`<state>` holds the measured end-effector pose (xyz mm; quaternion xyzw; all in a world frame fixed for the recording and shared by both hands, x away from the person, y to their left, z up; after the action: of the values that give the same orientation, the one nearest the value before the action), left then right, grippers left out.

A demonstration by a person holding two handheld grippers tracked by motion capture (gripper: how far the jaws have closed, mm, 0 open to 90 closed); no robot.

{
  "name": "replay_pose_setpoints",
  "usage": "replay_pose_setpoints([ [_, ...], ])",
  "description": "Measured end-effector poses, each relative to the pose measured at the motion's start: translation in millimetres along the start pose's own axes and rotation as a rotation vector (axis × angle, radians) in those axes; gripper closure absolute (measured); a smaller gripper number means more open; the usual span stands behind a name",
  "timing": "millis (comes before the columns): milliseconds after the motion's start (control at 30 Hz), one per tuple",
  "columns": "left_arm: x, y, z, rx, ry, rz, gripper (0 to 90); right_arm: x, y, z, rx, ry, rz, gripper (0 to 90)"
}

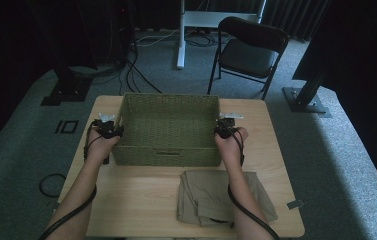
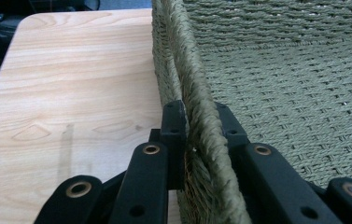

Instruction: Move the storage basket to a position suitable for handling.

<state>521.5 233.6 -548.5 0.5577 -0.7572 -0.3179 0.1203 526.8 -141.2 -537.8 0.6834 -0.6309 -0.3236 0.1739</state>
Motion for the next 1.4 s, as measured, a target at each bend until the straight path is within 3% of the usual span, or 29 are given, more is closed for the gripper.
replay_pose_setpoints([
  [233, 18.9, -7.7, -10.2, 0.0, -0.023, 0.014, 78.9, 24.9, 5.1, -3.2, 0.002, -0.003, 0.022, 78.9],
  [400, 28.0, -10.8, -14.5, -0.004, -0.029, 0.023, 78.9, 32.5, 7.5, -3.6, -0.003, -0.012, 0.025, 78.9],
  [633, 49.2, -16.4, -23.4, -0.003, -0.033, 0.036, 78.8, 55.0, 12.4, -6.2, -0.008, -0.02, 0.036, 78.9],
  [1400, 99.3, -29.0, -44.0, -0.014, -0.02, 0.045, 78.7, 111.6, 19.2, -17.3, -0.018, -0.03, 0.053, 79.3],
])
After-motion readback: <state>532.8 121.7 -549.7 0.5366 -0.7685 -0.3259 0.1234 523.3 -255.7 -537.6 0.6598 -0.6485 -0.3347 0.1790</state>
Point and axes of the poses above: each handheld gripper's, and its own axes: y roughly backward along the jaws, z roughly out of its underside, x roughly to its right, the point moved 10 cm from there along -y, roughly forward along the jaws, and after that the axes turned 15 degrees about -y, right-handed, at the moved point
